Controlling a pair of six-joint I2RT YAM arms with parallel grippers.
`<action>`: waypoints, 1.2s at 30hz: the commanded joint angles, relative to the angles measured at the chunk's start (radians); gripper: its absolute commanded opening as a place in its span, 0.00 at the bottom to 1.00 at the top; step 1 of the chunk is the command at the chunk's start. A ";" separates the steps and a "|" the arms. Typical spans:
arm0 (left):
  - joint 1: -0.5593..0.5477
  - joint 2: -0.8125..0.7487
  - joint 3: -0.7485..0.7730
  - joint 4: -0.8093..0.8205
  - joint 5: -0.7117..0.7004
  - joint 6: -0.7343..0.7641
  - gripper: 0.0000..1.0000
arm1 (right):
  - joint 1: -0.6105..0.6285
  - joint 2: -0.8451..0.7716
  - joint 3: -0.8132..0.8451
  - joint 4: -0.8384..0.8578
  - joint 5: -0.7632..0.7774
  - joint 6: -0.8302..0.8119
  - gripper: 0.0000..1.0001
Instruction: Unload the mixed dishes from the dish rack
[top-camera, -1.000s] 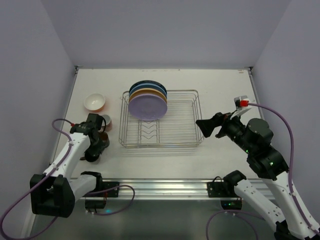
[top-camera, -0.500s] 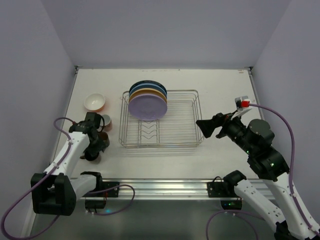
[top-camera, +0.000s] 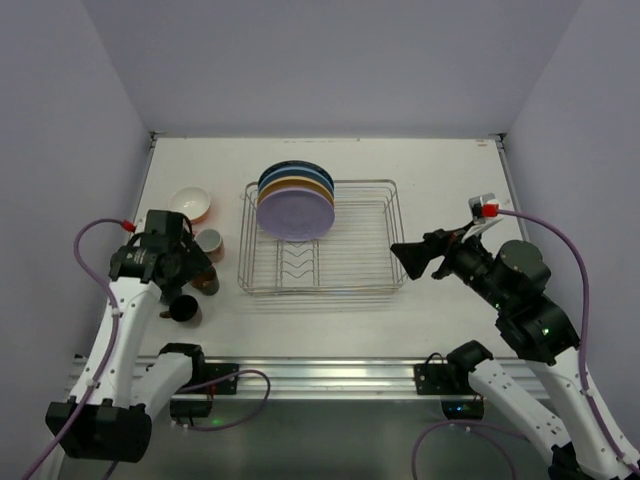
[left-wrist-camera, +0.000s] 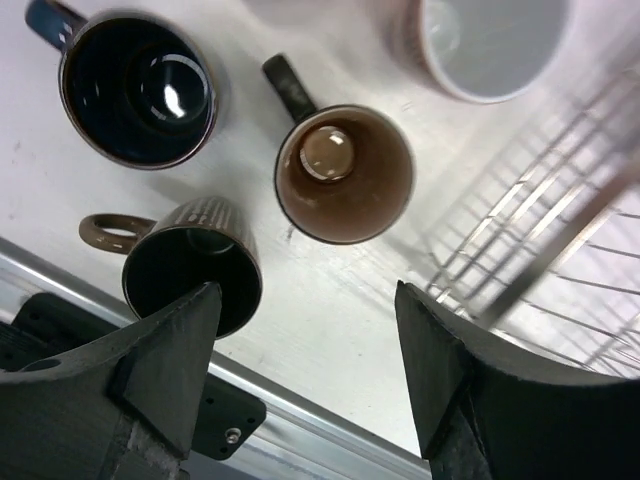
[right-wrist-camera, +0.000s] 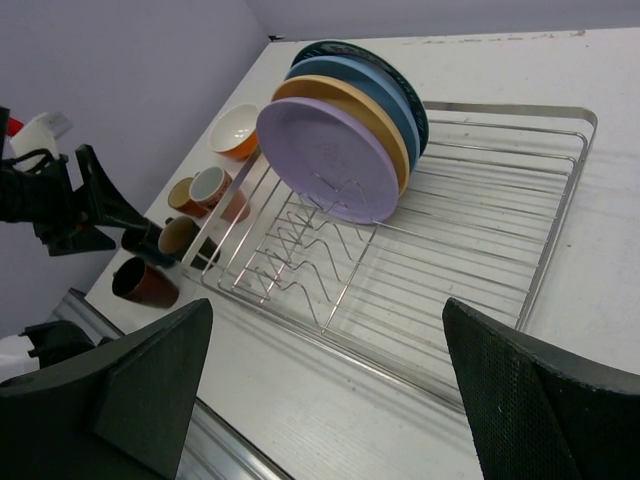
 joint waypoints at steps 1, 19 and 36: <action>0.007 -0.063 0.103 -0.036 0.043 0.052 0.76 | 0.000 -0.004 -0.006 0.038 -0.022 -0.031 0.99; -0.067 0.107 0.257 0.949 0.879 0.472 1.00 | 0.001 0.011 0.015 0.029 0.039 0.005 0.99; -0.295 0.532 0.689 0.544 0.667 0.945 0.91 | 0.000 -0.108 0.015 -0.097 0.105 -0.065 0.99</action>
